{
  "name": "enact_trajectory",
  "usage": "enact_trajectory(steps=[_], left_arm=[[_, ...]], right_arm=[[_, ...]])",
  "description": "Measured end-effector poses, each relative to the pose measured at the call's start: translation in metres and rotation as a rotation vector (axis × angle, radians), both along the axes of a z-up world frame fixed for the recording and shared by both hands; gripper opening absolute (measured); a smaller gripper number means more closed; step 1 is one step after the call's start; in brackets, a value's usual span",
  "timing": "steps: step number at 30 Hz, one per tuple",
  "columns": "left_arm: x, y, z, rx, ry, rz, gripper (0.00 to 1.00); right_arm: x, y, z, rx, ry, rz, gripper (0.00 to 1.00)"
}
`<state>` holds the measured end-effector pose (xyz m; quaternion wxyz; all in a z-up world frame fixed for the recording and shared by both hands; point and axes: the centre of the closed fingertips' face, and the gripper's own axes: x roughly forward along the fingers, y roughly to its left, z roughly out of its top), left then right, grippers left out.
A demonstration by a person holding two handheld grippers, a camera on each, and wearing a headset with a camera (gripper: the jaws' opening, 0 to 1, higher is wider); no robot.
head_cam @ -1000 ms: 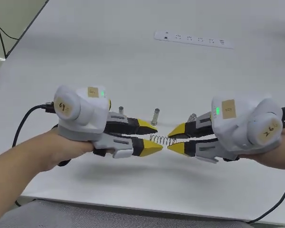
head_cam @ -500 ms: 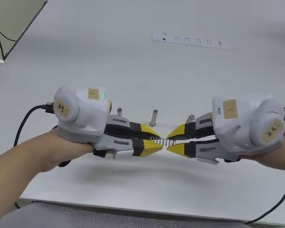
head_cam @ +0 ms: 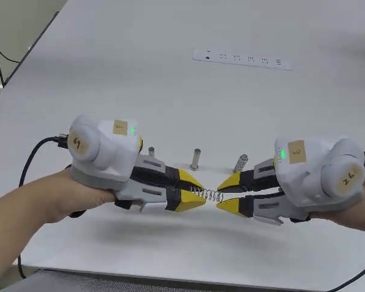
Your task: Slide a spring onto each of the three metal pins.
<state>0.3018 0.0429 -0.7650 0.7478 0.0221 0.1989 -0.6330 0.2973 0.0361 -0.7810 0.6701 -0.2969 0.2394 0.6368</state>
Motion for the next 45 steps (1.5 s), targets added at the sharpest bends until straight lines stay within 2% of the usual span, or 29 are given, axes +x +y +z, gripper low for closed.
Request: enact_trajectory(steps=[3, 14, 23, 31, 33, 37, 39, 43, 45], left_arm=[[-0.001, 0.000, 0.000, 0.002, 0.002, 0.001, 0.03], [-0.002, 0.001, 0.000, 0.001, 0.015, 0.002, 0.03], [-0.003, 0.003, -0.002, 0.011, 0.011, 0.002, 0.03], [-0.005, 0.003, -0.003, 0.022, 0.000, 0.000, 0.03], [-0.005, 0.003, -0.005, 0.034, -0.008, 0.000, 0.03], [-0.006, 0.002, -0.007, 0.045, -0.018, -0.001, 0.03], [-0.006, 0.001, -0.008, 0.048, -0.022, 0.000, 0.03], [-0.005, 0.000, -0.008, 0.049, -0.025, 0.004, 0.03], [-0.003, -0.001, -0.006, 0.049, -0.044, 0.013, 0.03]], right_arm=[[-0.003, 0.001, -0.002, 0.000, 0.015, 0.005, 0.08], [-0.003, 0.004, 0.001, 0.021, 0.027, 0.001, 0.07], [-0.001, 0.005, 0.015, 0.055, 0.026, -0.005, 0.07], [0.000, 0.010, 0.027, 0.094, 0.035, -0.005, 0.07], [-0.002, 0.015, 0.034, 0.133, 0.064, -0.013, 0.07], [-0.003, 0.023, 0.040, 0.165, 0.070, -0.010, 0.07], [-0.004, 0.026, 0.041, 0.167, 0.068, -0.008, 0.07], [-0.005, 0.036, 0.048, 0.205, 0.063, -0.008, 0.07], [-0.005, 0.039, 0.050, 0.210, 0.047, -0.005, 0.07]])
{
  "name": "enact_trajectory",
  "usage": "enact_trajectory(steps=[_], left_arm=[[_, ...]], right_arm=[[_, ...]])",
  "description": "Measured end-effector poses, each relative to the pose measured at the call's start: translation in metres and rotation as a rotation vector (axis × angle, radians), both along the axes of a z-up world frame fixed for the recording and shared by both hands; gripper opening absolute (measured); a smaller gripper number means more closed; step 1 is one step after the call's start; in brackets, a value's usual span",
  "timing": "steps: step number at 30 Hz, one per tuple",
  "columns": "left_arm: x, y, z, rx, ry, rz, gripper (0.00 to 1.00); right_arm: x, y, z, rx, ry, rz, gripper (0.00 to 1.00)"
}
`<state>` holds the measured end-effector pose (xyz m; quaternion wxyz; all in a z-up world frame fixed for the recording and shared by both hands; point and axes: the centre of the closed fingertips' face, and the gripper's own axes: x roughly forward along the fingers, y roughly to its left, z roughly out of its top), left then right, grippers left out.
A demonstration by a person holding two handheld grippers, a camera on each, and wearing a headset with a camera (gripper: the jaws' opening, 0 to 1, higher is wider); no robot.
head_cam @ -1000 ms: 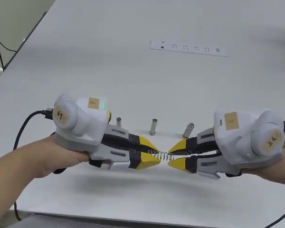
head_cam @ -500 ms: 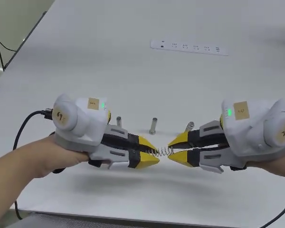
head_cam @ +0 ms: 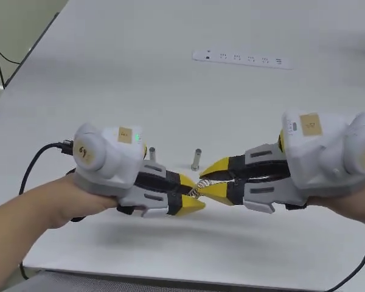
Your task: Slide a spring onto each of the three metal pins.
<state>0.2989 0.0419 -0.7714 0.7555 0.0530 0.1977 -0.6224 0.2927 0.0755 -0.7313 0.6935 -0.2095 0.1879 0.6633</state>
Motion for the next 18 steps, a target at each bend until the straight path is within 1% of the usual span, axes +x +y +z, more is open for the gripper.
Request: enact_trajectory(steps=[3, 4, 5, 8, 11, 12, 15, 18], left_arm=[[0.0024, 0.0007, 0.0011, -0.013, 0.004, 0.011, 0.03], [0.0033, 0.0011, 0.0013, -0.011, -0.001, 0.014, 0.03], [0.0035, 0.0018, 0.0009, -0.005, -0.004, 0.015, 0.03], [0.0035, 0.0029, 0.0011, 0.000, -0.010, 0.019, 0.03], [0.0021, 0.0028, 0.0009, 0.001, -0.006, 0.020, 0.03], [0.0018, 0.0031, 0.0002, 0.005, -0.008, 0.020, 0.03], [0.0021, 0.0045, -0.0011, 0.005, 0.001, 0.027, 0.03], [0.0031, 0.0050, -0.0007, -0.001, 0.003, 0.036, 0.03]], right_arm=[[0.0011, 0.0045, 0.0030, 0.015, -0.017, -0.001, 0.07], [0.0013, 0.0061, 0.0025, 0.010, -0.038, 0.003, 0.07], [0.0010, 0.0069, 0.0023, 0.007, -0.049, 0.009, 0.07], [0.0001, 0.0094, 0.0021, 0.009, -0.063, 0.009, 0.07], [-0.0007, 0.0111, 0.0018, 0.009, -0.078, 0.018, 0.07], [-0.0008, 0.0111, 0.0015, 0.007, -0.079, 0.021, 0.07], [0.0008, 0.0101, 0.0006, 0.002, -0.081, 0.018, 0.07], [0.0020, 0.0092, 0.0008, 0.003, -0.084, 0.016, 0.07]])
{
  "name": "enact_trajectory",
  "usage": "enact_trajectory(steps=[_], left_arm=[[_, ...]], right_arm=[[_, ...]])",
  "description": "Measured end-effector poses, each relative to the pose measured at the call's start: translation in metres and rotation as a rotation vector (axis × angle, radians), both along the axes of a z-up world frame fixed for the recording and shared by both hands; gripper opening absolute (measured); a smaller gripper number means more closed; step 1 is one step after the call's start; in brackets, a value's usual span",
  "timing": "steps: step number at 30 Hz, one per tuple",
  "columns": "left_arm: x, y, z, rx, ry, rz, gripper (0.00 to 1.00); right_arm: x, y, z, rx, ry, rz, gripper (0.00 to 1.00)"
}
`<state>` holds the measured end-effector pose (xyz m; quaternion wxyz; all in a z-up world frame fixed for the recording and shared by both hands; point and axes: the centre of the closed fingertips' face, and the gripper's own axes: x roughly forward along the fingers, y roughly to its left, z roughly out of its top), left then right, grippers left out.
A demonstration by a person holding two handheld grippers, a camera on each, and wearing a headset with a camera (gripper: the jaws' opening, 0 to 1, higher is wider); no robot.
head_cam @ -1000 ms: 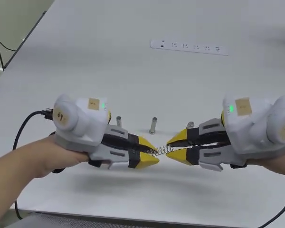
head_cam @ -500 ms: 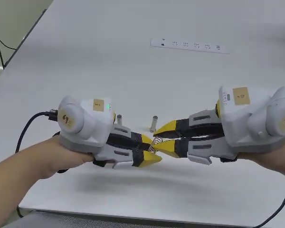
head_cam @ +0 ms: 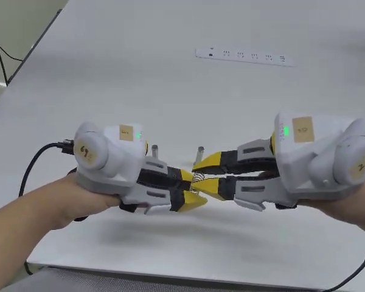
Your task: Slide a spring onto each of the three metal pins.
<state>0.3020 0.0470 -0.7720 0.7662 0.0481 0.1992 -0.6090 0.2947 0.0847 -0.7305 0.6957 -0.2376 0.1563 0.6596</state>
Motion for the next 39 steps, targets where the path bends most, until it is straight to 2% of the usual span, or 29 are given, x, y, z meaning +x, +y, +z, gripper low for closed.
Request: enact_trajectory(steps=[14, 35, 39], left_arm=[[0.003, -0.003, 0.002, -0.016, 0.023, 0.026, 0.05], [0.007, 0.007, 0.007, -0.033, 0.024, 0.082, 0.11], [0.007, 0.008, 0.007, -0.037, 0.035, 0.090, 0.13]], right_arm=[[0.003, -0.002, 0.001, -0.016, -0.026, 0.009, 0.07], [0.007, -0.006, -0.002, -0.049, -0.051, -0.003, 0.07], [0.008, -0.008, -0.004, -0.061, -0.059, -0.006, 0.07]])
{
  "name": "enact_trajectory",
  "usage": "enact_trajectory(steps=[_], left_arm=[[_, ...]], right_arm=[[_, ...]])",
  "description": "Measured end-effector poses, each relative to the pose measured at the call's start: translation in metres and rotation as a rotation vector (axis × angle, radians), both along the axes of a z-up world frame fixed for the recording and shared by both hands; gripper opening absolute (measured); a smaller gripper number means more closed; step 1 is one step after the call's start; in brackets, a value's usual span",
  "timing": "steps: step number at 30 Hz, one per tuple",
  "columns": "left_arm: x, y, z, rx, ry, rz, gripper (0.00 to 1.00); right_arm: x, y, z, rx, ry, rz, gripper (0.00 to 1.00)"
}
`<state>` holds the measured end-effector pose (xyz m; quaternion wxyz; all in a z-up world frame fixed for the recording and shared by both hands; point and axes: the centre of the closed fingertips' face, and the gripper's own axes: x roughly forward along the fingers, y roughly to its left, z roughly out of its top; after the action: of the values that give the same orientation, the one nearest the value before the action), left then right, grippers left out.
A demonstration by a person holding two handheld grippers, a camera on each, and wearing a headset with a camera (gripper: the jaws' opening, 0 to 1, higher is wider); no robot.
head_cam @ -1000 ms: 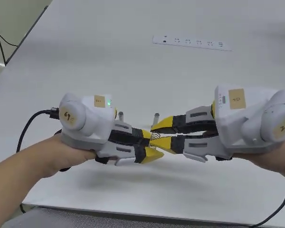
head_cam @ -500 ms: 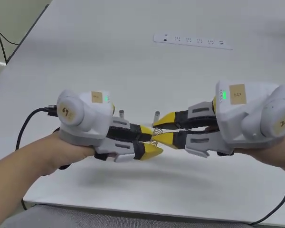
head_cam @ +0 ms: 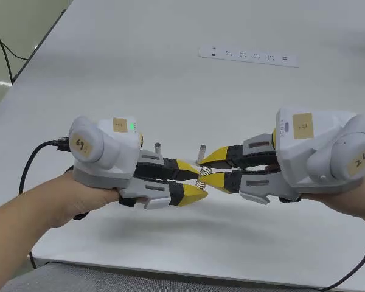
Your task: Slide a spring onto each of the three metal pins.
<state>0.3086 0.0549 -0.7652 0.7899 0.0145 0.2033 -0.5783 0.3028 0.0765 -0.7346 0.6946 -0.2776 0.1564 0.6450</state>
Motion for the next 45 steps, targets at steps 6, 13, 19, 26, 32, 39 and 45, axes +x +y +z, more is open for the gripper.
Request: enact_trajectory(steps=[6, 13, 19, 26, 32, 39, 45], left_arm=[[0.000, 0.005, -0.001, 0.000, 0.004, 0.018, 0.16], [0.001, 0.007, 0.000, -0.003, 0.010, 0.034, 0.21], [0.001, 0.015, 0.000, 0.001, 0.015, 0.048, 0.25], [0.001, 0.033, -0.004, 0.014, 0.027, 0.090, 0.30], [0.003, 0.041, -0.004, 0.016, 0.028, 0.124, 0.35], [0.003, 0.054, -0.007, 0.025, 0.037, 0.157, 0.41], [0.007, 0.071, -0.008, 0.028, 0.038, 0.205, 0.44]], right_arm=[[0.001, 0.000, -0.001, -0.006, -0.005, 0.002, 0.07], [0.002, -0.001, -0.003, -0.015, -0.009, 0.003, 0.07], [0.004, 0.001, -0.003, -0.017, -0.016, 0.003, 0.07], [0.008, 0.001, -0.004, -0.019, -0.024, -0.006, 0.07], [0.009, 0.000, -0.008, -0.028, -0.025, -0.014, 0.07], [0.012, 0.001, -0.009, -0.028, -0.031, -0.018, 0.07], [0.015, -0.002, -0.012, -0.033, -0.031, -0.029, 0.07]])
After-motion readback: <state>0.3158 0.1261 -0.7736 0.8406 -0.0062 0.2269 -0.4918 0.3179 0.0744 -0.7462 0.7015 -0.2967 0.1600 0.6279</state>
